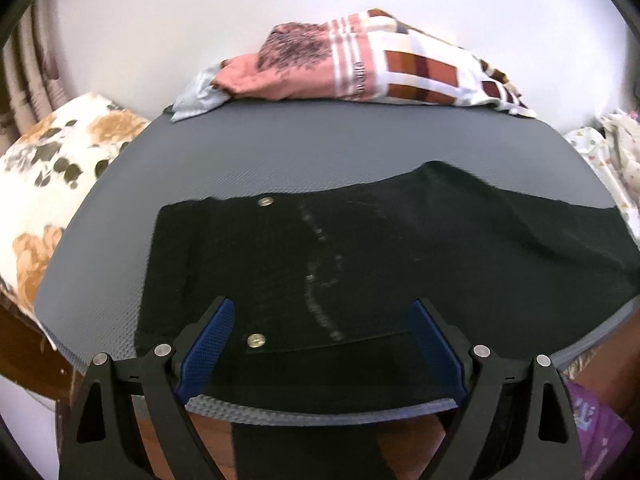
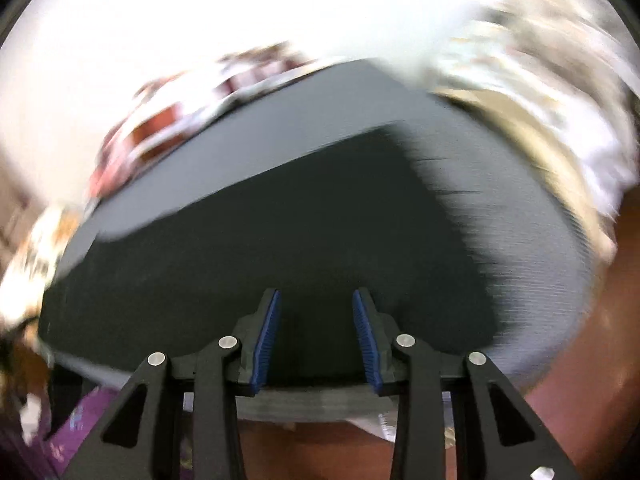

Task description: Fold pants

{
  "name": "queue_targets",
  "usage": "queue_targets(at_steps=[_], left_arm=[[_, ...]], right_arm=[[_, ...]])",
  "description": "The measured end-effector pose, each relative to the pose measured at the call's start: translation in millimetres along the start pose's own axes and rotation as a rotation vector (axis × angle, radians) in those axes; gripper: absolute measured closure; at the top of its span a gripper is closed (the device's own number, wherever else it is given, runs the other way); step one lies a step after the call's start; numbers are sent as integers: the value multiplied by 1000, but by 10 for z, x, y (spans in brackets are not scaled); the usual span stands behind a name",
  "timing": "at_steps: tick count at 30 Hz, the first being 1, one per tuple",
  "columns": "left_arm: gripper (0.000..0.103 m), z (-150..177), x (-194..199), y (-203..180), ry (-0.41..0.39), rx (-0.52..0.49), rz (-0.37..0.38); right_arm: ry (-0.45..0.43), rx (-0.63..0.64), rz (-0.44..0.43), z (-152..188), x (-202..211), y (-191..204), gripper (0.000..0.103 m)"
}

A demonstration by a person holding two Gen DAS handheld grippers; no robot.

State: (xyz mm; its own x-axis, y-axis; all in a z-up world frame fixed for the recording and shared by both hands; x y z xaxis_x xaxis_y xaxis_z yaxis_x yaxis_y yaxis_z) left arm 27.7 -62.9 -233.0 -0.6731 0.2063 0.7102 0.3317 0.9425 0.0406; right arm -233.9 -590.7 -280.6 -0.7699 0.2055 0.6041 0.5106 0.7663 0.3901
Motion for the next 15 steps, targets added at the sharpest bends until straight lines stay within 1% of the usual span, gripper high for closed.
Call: queue_targets(at_steps=[1,2,3,4,6,7,10,11,12,14,15], left_arm=[[14,-26,9,-30,-3,0,6],[14,-46,19,-58,-6,1,13],[14,-65,26,-94,-7,4,23],[14,-72,39,-119,-8,7,36],[14,-87,51,-171,-6,19,61],[14,-84,56,-192,-5,26,71],[14,-71,47,-282,14,47,116],[14,-64,45,-312,20,50,125],[14,-58,48,-332,22,49,130],[14,-50,62,-378,19,39,138],[14,-49,67,-397,18,34,137]], right_arm=[[-16,-66,0,-62,73,-149,70],[-34,-123,-5,-109,139,-264,65],[-57,-175,3,-144,219,-398,64],[-75,-226,-12,-158,285,-498,64],[-98,-354,-91,-159,349,-611,64],[-105,-397,-121,-168,341,-643,64],[-103,-494,-216,-152,266,-654,64],[-94,-511,-244,-122,230,-622,64],[-67,-531,-291,-82,172,-556,64],[-44,-562,-343,5,101,-459,67],[-57,-579,-352,30,133,-459,66]])
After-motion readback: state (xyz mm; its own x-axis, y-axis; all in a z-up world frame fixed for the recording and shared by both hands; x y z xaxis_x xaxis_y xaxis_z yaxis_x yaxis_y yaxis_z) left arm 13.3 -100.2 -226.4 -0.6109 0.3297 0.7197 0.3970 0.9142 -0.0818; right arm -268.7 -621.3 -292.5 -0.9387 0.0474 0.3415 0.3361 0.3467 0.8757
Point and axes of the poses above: each gripper's, at about its wrist camera, not at the fingertips, and x roughly against the way its jaws point, y to its left, z to its underside, the point moved 10 cm from there along -x, roughly the way its jaws point, and after that the axes turned 4 degrees about -y, right-handed, at the moved point
